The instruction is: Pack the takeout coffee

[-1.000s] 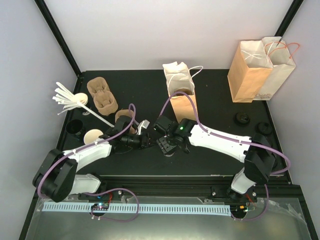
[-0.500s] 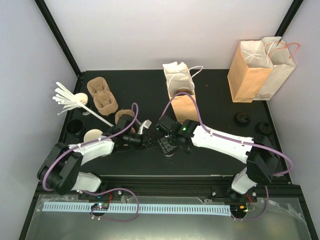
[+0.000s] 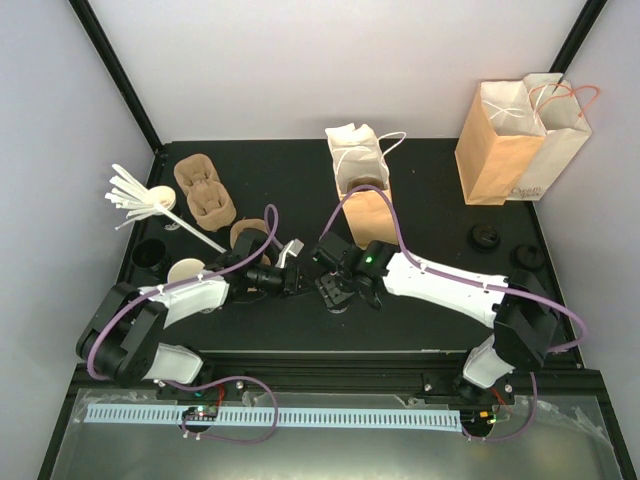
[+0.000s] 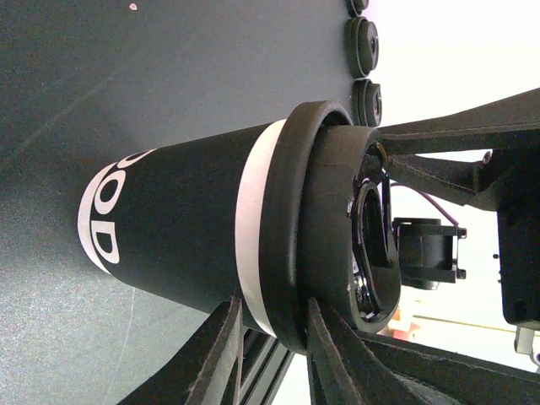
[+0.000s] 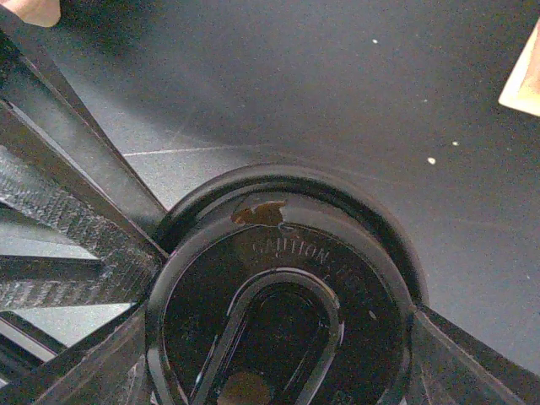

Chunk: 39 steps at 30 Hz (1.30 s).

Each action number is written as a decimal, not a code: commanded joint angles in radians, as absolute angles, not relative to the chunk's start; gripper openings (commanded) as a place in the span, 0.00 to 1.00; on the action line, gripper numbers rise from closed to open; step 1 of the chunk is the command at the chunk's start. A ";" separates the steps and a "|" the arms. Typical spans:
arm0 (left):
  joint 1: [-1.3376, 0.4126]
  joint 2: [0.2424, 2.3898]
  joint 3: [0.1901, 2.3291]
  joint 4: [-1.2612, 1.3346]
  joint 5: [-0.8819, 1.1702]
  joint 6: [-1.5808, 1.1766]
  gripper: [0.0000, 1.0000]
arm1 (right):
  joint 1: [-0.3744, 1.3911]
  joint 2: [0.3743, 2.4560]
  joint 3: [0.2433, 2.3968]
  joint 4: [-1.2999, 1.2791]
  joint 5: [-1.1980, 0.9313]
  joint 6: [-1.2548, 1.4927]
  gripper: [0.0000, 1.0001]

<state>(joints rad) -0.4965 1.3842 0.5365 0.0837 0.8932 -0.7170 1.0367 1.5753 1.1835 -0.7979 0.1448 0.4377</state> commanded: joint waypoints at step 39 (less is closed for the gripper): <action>-0.364 1.259 0.651 -0.187 0.892 -0.593 0.62 | 1.117 1.712 1.376 -0.963 0.167 0.046 0.76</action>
<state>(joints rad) -0.3656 1.2201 0.6315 -0.1902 0.8326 -0.6250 1.1080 1.6882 1.3598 -0.8898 0.1570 0.1017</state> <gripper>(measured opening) 0.616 0.749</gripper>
